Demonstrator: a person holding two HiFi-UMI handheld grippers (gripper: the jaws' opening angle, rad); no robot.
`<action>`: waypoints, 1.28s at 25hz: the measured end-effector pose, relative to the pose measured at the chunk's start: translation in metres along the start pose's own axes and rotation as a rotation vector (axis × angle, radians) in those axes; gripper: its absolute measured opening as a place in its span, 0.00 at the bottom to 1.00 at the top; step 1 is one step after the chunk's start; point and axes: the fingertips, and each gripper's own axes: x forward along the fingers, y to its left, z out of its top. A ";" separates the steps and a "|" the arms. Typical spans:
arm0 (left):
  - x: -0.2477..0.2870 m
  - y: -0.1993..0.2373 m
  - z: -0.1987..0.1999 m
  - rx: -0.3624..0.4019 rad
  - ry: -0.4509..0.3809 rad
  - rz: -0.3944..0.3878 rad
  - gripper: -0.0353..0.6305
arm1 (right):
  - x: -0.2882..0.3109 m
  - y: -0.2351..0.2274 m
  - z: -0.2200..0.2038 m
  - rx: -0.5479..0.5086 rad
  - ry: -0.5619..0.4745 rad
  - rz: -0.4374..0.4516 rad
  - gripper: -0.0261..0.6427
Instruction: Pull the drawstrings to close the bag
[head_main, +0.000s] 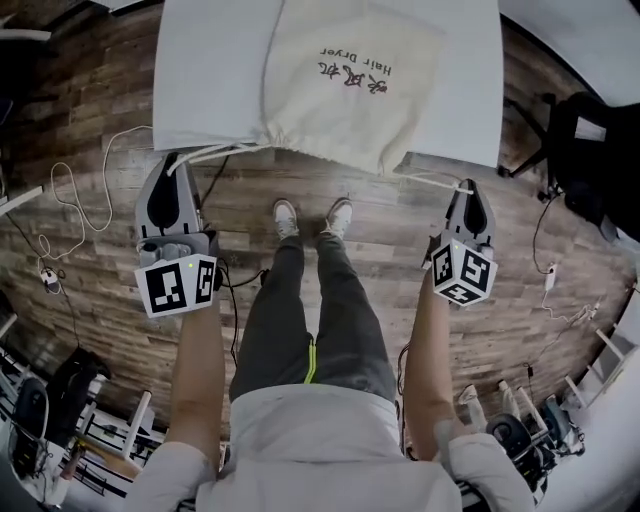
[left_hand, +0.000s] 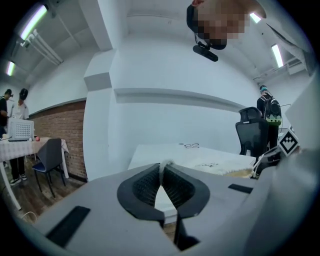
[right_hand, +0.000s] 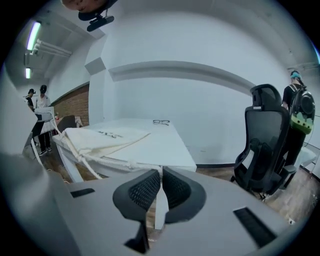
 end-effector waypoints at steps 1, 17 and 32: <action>-0.001 -0.001 0.010 0.001 -0.016 -0.002 0.09 | -0.004 -0.002 0.012 -0.009 -0.017 -0.004 0.10; -0.040 -0.008 0.152 0.020 -0.176 -0.016 0.09 | -0.078 -0.055 0.182 -0.060 -0.253 -0.059 0.10; -0.091 -0.022 0.248 0.084 -0.270 -0.020 0.09 | -0.160 -0.084 0.281 -0.130 -0.417 -0.068 0.10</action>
